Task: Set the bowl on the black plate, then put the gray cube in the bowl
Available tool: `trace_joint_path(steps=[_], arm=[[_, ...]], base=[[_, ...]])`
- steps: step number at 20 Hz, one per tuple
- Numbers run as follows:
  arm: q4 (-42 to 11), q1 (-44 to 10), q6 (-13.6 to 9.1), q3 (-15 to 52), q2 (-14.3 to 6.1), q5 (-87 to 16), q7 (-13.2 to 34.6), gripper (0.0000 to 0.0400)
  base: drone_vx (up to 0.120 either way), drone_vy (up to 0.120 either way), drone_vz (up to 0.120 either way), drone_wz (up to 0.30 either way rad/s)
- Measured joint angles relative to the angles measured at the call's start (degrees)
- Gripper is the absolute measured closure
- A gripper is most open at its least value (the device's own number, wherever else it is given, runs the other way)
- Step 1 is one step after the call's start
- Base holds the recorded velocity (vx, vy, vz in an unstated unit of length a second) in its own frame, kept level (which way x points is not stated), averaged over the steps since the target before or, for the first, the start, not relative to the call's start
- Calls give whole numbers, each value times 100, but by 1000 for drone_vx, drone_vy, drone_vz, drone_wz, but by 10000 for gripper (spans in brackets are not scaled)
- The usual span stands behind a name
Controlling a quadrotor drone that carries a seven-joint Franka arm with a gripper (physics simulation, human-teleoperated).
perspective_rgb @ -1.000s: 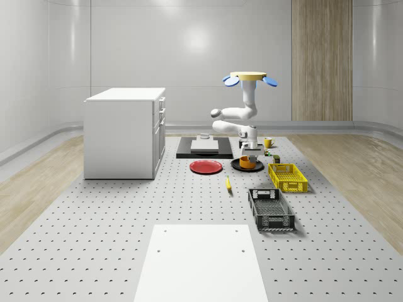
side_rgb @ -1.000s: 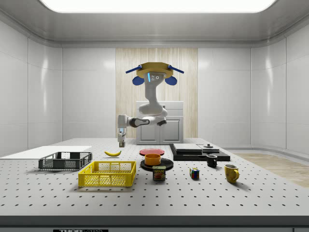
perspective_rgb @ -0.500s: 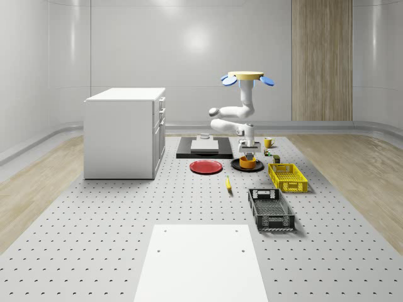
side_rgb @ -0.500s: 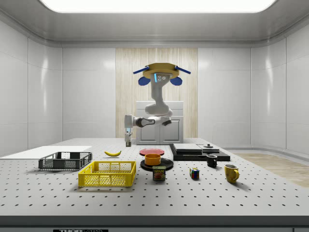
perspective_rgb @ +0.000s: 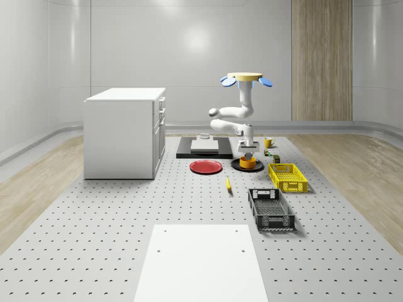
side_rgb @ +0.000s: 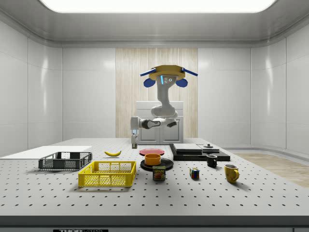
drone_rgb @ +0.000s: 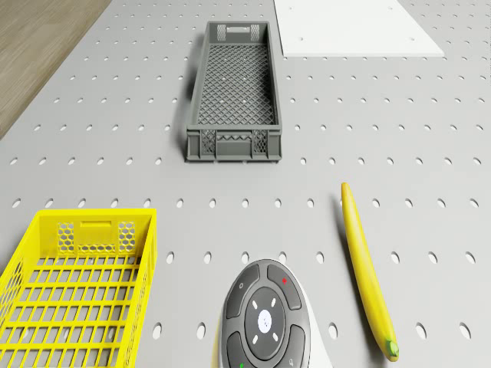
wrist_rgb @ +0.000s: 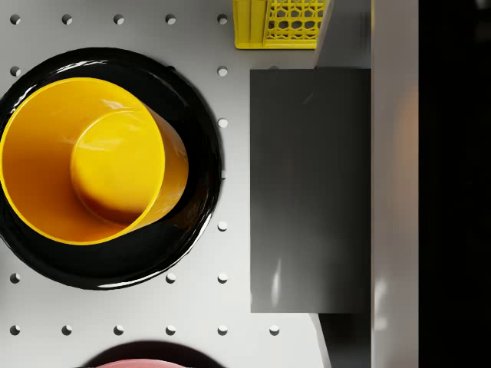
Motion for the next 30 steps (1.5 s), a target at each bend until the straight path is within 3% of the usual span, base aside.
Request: trace_joint_path(steps=[4, 14, 19, 30], arm=[[0, 0, 0, 0, 0, 0, 0, 150], [0, 1, -1, 0, 1, 0, 0, 150], [0, 1, -1, 0, 1, -1, 0, 150], [0, 1, -2, -1, 2, -1, -1, 150]], base=[[-120, 0, -110, 0], [-120, 28, -4, 0], [-120, 0, -112, 0], [-120, 22, 0, 0]])
